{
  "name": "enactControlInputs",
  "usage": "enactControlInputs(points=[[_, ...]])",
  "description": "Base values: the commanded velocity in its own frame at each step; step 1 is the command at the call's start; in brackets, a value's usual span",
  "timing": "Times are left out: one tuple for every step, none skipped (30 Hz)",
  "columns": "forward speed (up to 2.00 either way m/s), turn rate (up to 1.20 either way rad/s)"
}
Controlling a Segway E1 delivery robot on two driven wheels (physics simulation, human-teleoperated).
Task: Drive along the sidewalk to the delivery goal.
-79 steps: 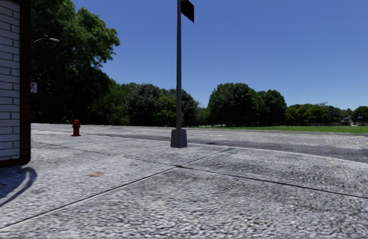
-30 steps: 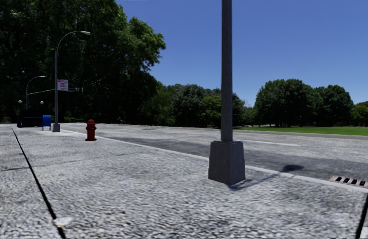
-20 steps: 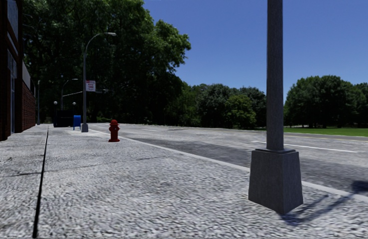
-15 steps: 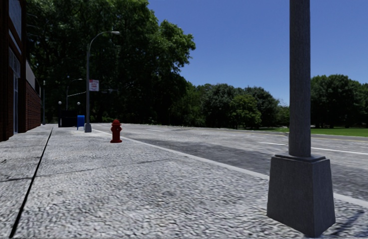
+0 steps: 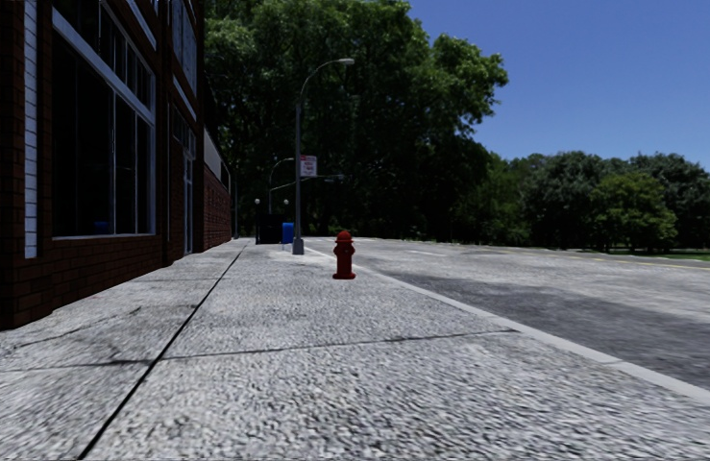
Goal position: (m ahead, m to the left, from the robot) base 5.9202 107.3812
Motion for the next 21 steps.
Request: enactControlInputs(points=[[1.82, 0.22], [1.82, 0.19], [1.82, 0.19], [1.82, 0.13], [1.82, 0.13], [1.82, 0.11], [1.82, 0.11], [1.82, 0.11], [1.82, 0.10], [1.82, 0.10], [1.82, 0.08], [1.82, 0.04], [1.82, 0.02], [1.82, 0.02], [1.82, 0.01], [1.82, 0.01], [1.82, 0.01], [1.82, 0.01], [1.82, 0.01], [1.82, 0.08], [1.82, 0.27]])
